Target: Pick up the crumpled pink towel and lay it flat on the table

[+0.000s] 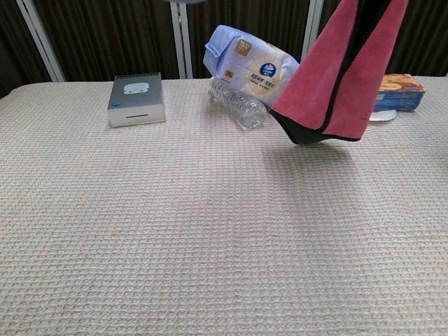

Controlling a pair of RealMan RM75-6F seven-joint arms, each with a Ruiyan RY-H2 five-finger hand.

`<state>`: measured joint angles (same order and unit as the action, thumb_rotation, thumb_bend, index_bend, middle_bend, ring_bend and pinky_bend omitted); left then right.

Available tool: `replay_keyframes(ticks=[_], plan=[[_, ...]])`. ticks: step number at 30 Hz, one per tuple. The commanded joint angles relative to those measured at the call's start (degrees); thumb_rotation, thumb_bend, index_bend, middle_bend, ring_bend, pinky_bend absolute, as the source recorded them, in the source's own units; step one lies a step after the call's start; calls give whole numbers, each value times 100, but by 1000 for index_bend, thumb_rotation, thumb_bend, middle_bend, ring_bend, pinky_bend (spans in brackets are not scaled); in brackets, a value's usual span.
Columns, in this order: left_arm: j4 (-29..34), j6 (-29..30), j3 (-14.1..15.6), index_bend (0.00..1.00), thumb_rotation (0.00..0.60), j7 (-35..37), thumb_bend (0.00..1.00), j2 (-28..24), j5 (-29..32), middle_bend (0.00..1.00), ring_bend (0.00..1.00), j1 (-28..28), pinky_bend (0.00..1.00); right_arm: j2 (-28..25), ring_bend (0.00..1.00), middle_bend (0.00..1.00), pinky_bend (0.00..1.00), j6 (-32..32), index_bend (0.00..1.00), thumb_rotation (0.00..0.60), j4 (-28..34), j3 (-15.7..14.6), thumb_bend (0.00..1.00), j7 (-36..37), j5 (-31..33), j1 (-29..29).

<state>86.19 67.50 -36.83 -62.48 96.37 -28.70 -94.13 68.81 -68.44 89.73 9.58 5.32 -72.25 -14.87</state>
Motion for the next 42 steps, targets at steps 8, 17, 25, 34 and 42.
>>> replay_keyframes(ticks=[8, 17, 25, 34, 42], plan=[[352, 223, 196, 611, 600, -182, 612, -307, -20, 187, 0, -38, 23, 18, 0, 0, 0, -2, 0, 600, -13, -66, 258, 52, -66, 15], [-21, 1, 1017, 609, 600, -405, 614, -357, -110, 185, 0, 145, 23, -21, 0, 0, 0, -49, 0, 600, 26, -53, 257, 14, -52, 22], [59, -144, 1124, 609, 600, -312, 615, -322, -141, 185, 0, 113, 23, -20, 0, 0, 0, -69, 0, 600, 126, -83, 258, -68, -98, 11], [75, -291, 1321, 606, 600, -393, 615, -322, -51, 186, 0, 70, 23, -78, 0, 0, 0, -104, 0, 600, 200, -91, 258, -53, -110, 29], [-89, -342, 1421, 603, 600, -357, 615, -347, -139, 187, 0, 45, 23, -76, 0, 0, 0, -59, 0, 600, 159, -104, 258, -35, -77, 20]])
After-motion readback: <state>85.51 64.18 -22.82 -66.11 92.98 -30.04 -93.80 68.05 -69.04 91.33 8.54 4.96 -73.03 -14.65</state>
